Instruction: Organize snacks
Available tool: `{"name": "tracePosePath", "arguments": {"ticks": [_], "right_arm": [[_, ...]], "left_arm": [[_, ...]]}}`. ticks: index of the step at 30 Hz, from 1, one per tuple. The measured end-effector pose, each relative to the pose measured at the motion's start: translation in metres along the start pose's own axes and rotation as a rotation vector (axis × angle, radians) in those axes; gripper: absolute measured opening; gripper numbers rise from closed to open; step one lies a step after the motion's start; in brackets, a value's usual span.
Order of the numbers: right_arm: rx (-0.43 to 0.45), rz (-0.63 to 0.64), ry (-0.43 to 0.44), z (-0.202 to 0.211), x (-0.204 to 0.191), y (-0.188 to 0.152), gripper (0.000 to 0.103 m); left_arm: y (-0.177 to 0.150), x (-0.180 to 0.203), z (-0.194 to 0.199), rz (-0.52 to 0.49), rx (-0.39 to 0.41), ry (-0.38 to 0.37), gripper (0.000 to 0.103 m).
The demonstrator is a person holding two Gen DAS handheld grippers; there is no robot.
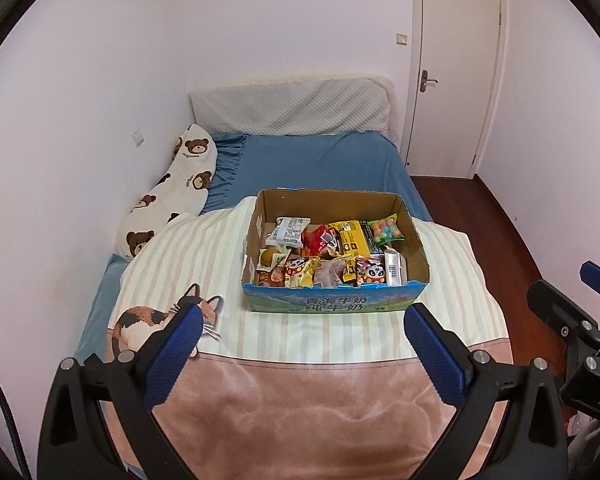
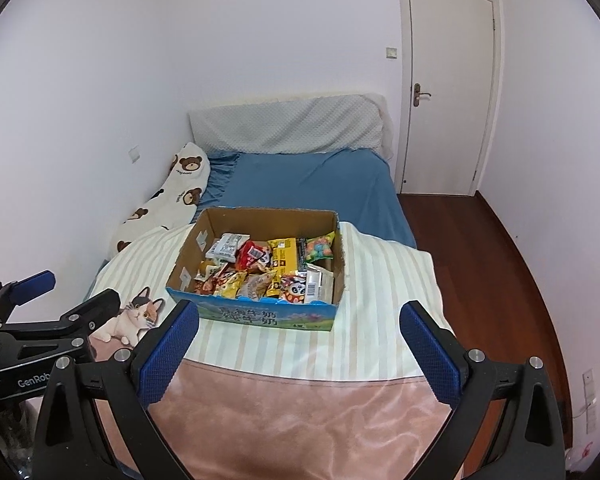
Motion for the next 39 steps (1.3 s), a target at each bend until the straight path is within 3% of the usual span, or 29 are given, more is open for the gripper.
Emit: {"name": "tracePosePath", "arguments": {"ticks": [4, 17, 27, 39], "right_arm": [[-0.011, -0.021, -0.004, -0.010, 0.005, 0.004, 0.102], [-0.050, -0.069, -0.063, -0.074, 0.024, 0.024, 0.102], [-0.089, -0.103, -0.081, -0.120, 0.032, 0.035, 0.102], [-0.146, -0.111, -0.094, -0.160, 0.031, 0.029, 0.102]], "left_arm": [[0.001, 0.000, -0.010, 0.012, -0.005, -0.016, 0.103], [0.025, -0.001, -0.056, 0.029, -0.010, 0.024, 0.103], [0.035, 0.000, -0.096, 0.006, -0.058, 0.064, 0.103], [0.039, 0.008, -0.125, -0.026, -0.094, 0.074, 0.103]]}}
Point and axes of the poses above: each gripper's, at about its wrist camera, not at the fingertips, and z roughly against the way its jaws point, x to its right, y to its top, the point moved 5 cm from there along -z, roughly the way its jaws point, and after that the axes turned 10 degrees about -x, right-handed, at the moved point
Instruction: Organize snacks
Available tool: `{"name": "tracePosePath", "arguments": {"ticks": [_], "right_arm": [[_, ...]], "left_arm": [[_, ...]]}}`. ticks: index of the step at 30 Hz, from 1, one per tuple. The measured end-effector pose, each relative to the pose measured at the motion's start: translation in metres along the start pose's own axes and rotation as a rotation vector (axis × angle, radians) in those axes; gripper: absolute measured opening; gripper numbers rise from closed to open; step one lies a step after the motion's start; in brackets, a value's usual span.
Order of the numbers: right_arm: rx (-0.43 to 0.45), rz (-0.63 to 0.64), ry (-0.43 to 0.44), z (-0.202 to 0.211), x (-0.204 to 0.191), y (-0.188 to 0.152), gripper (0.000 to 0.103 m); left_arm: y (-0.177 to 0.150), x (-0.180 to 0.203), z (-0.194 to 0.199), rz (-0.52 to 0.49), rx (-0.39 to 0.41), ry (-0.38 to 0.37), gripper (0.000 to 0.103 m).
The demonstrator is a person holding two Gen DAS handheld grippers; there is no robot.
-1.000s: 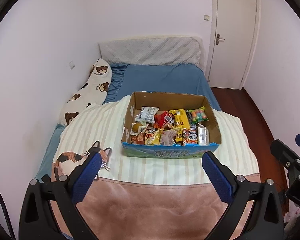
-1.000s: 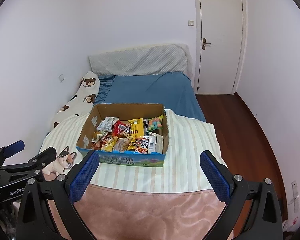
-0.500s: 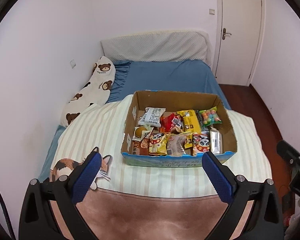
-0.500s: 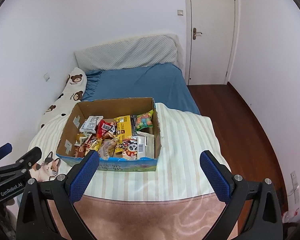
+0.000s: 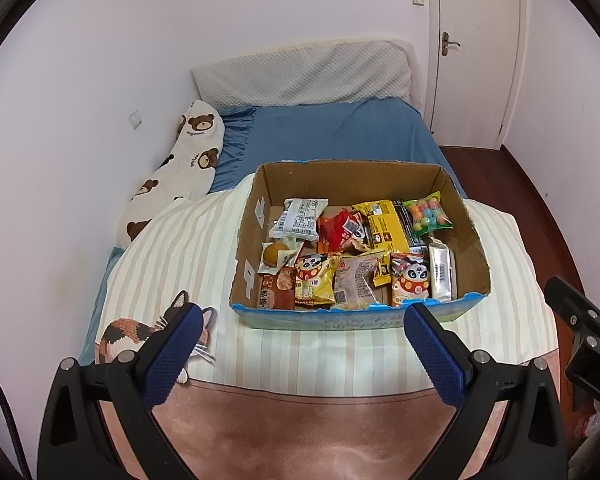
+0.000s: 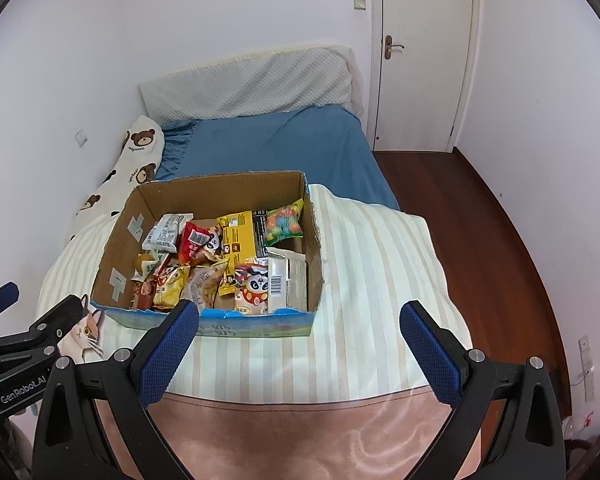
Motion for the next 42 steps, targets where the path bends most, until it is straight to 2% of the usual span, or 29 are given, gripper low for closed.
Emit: {"name": "tracePosePath", "arguments": {"ticks": [13, 42], "right_arm": [[0.007, -0.031, -0.006, -0.0027, 0.0042, 0.0012, 0.102], [0.000, -0.036, -0.006, -0.0048, 0.0038, -0.0046, 0.102]], "left_arm": [[0.0058, 0.0028, -0.0004, -0.004, 0.032, 0.007, 0.103], [0.0071, 0.0077, -0.0016, -0.018, 0.027, -0.001, 0.103]]}}
Point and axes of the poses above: each gripper's, at about its wrist camera, not at the fingertips, and z roughly against the way its jaws point, x to its right, y to its top, the point moved 5 cm from there along -z, roughly the way its jaws point, and after that the axes turned 10 degrees about -x, right-handed, at the moved point
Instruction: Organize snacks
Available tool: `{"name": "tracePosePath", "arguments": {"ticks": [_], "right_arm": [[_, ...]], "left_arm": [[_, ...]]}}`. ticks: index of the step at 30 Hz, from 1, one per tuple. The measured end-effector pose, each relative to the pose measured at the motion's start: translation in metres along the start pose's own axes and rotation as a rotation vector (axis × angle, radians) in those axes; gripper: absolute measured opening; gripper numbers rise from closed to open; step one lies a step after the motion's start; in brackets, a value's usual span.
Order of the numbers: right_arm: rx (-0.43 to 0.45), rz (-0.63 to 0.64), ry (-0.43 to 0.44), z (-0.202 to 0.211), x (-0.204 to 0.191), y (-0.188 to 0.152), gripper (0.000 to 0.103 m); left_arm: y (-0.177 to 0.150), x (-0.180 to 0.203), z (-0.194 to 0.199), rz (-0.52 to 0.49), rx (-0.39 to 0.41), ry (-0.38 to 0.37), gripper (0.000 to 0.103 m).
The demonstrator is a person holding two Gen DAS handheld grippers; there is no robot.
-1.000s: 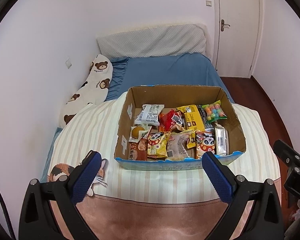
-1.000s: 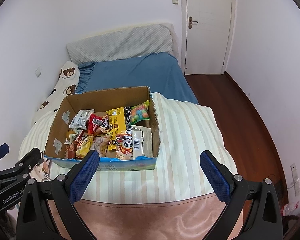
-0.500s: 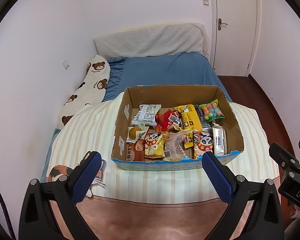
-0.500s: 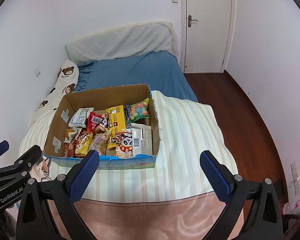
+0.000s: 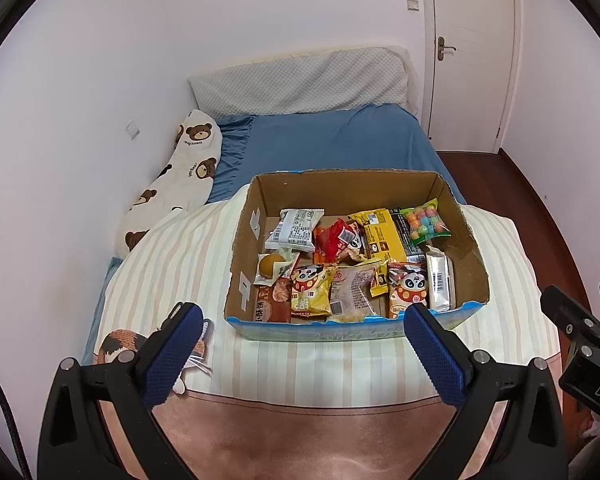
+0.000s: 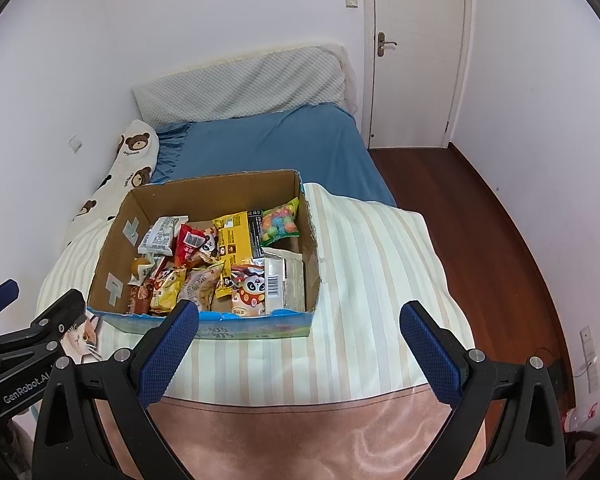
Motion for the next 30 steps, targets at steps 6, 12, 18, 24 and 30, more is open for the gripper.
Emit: {"name": "tracePosePath", "arguments": {"ticks": [6, 12, 18, 24, 30], "right_arm": [[0.002, 0.008, 0.000, 0.0009, -0.0012, 0.0010, 0.102], [-0.004, 0.019, 0.005, 0.0001, -0.0024, 0.0008, 0.102], [-0.001, 0.030, 0.007, 0.0011, -0.0052, 0.0011, 0.102], [0.002, 0.030, 0.007, 0.0029, -0.0063, 0.0015, 0.102], [0.008, 0.032, 0.007, 0.0043, -0.0061, 0.0038, 0.102]], "left_arm": [[-0.0009, 0.0006, 0.0005, -0.001, -0.001, -0.002, 0.103], [-0.0018, -0.0019, 0.0003, 0.008, 0.001, -0.011, 0.103], [-0.0041, -0.0019, -0.0015, 0.003, -0.002, -0.013, 0.103], [-0.0036, -0.0027, -0.0017, 0.003, 0.000, -0.015, 0.103], [-0.0045, -0.0019, -0.0004, 0.000, 0.000, -0.018, 0.103]]}}
Point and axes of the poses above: each gripper's, at about its wrist camera, not at the fingertips, and z roughly against the way its jaws point, x to its right, y to its top, the point moved 5 cm from there along -z, roughly the way its jaws point, and after that the axes turned 10 degrees about -x, right-handed, at the moved point
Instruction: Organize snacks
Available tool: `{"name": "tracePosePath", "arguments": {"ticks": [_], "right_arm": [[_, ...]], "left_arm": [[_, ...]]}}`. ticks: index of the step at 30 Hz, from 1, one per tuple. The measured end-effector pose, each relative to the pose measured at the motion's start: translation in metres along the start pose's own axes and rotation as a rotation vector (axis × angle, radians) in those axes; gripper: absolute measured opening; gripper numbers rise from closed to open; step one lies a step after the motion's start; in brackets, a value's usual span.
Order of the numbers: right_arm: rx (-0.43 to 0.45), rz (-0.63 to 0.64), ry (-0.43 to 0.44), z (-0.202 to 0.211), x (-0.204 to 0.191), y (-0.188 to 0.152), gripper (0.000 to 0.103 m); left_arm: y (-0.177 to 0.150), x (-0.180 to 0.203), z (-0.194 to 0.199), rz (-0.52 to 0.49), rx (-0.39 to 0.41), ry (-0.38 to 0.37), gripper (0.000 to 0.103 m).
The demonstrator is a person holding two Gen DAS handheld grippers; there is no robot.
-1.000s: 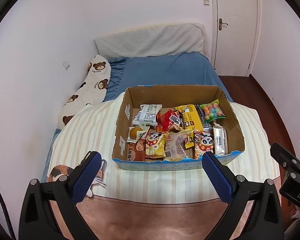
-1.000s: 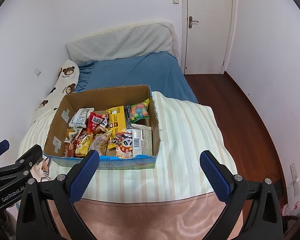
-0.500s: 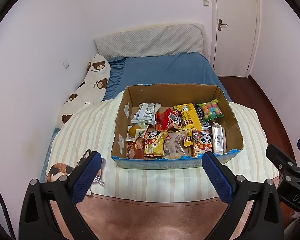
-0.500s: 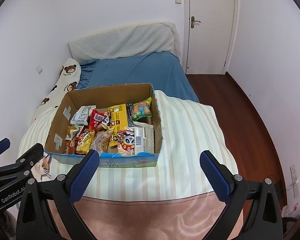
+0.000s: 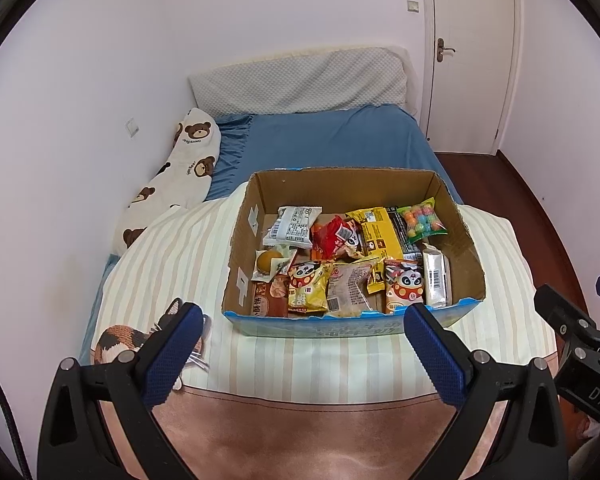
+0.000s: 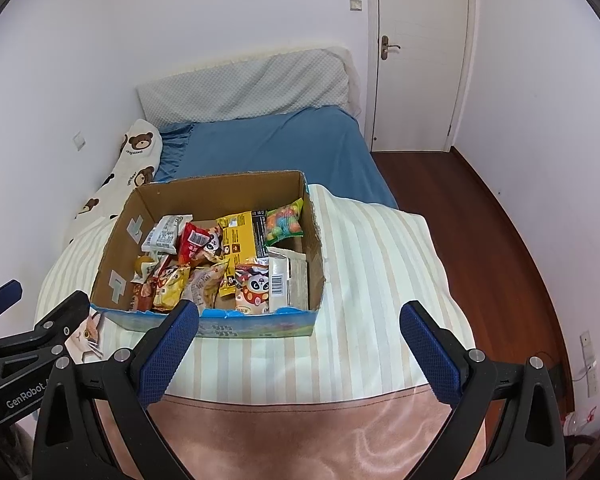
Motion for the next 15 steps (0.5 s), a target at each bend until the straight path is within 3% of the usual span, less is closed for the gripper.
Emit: {"name": "tracePosePath", "arguments": {"ticks": [15], "right_arm": [[0.005, 0.003, 0.005, 0.0038, 0.0003, -0.0010, 0.102]], "left_arm": [[0.0007, 0.0027, 0.0042, 0.002, 0.007, -0.016, 0.103]]}}
Point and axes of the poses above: each gripper's, at about its wrist camera, not at the fingertips, and z roughly against the way its jaws point, x to its right, y to its top, the point moved 5 cm from there along -z, roughly the way its jaws point, and after that the axes turned 10 degrees about -x, right-handed, at the moved point
